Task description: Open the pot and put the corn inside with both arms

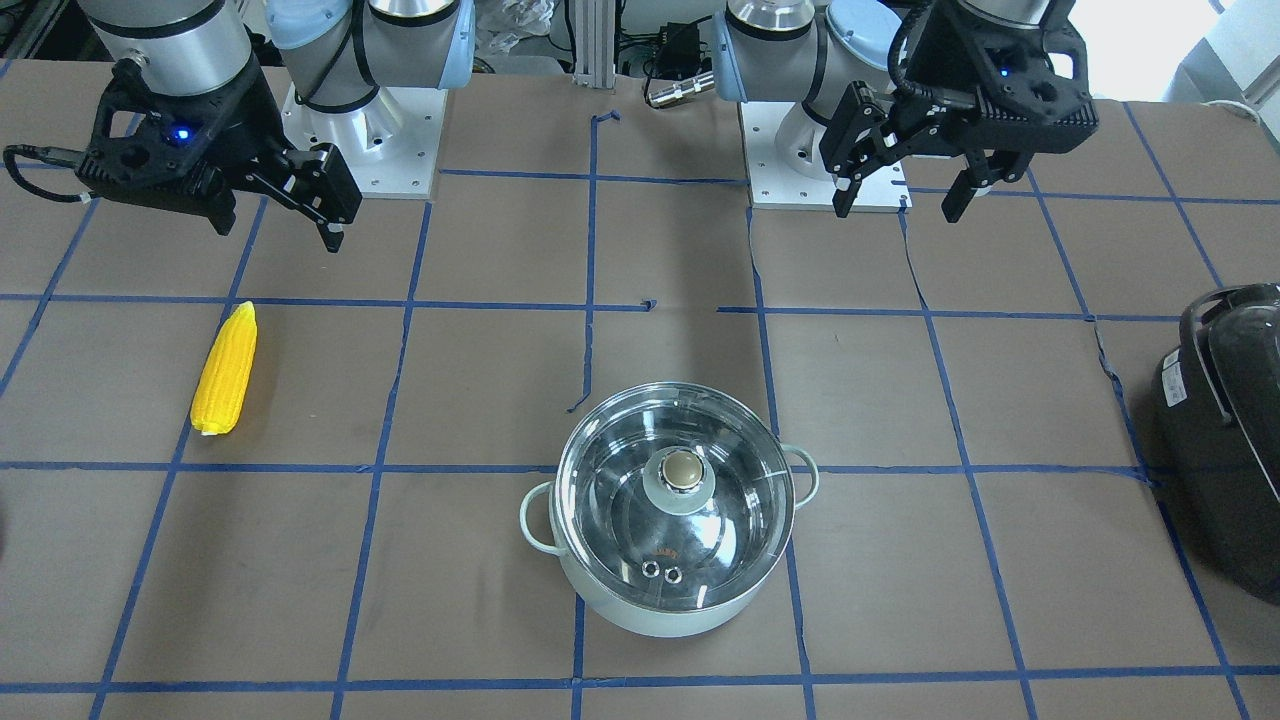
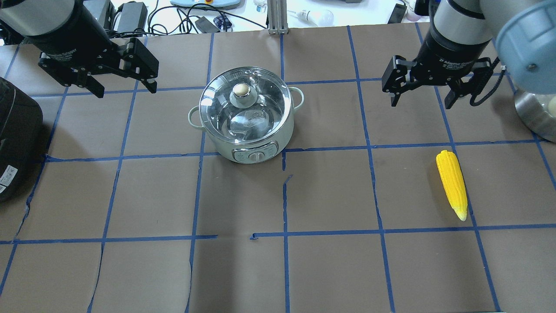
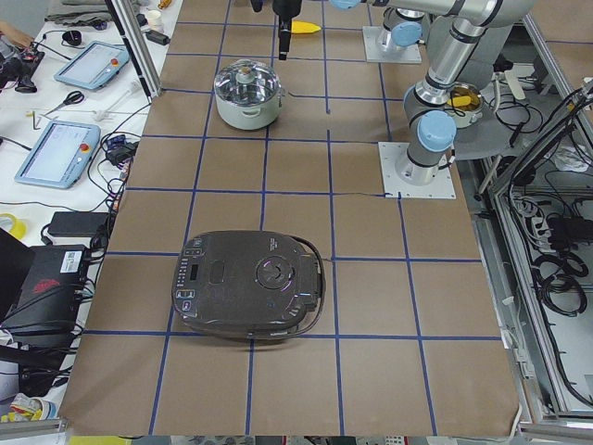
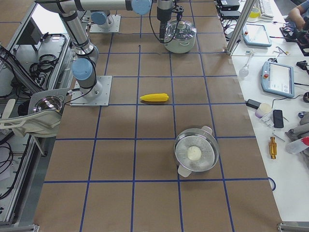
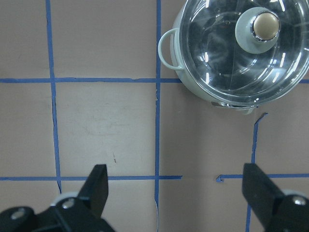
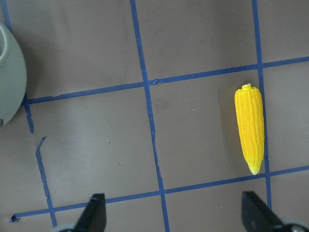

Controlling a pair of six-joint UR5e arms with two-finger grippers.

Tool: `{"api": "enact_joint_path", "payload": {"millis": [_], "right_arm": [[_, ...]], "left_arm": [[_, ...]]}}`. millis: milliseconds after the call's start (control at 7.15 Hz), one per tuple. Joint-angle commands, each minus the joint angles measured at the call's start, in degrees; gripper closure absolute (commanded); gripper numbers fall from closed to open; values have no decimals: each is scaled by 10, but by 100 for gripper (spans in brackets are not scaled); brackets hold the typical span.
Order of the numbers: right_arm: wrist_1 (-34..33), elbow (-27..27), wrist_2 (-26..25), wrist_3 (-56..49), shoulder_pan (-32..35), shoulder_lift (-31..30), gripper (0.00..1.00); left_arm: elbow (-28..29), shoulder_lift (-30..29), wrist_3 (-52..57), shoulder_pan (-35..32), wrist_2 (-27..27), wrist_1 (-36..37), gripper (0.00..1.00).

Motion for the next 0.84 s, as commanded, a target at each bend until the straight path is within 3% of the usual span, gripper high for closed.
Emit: {"api": "enact_joint_path", "payload": {"millis": [0, 699], "right_arm": [[0, -1, 26, -3, -1, 3, 0], [0, -1, 28, -2, -1, 1, 0]], "left_arm": [[-3, 1, 0, 0, 0, 0, 0], [-5, -1, -11, 0, -1, 0, 0]]}}
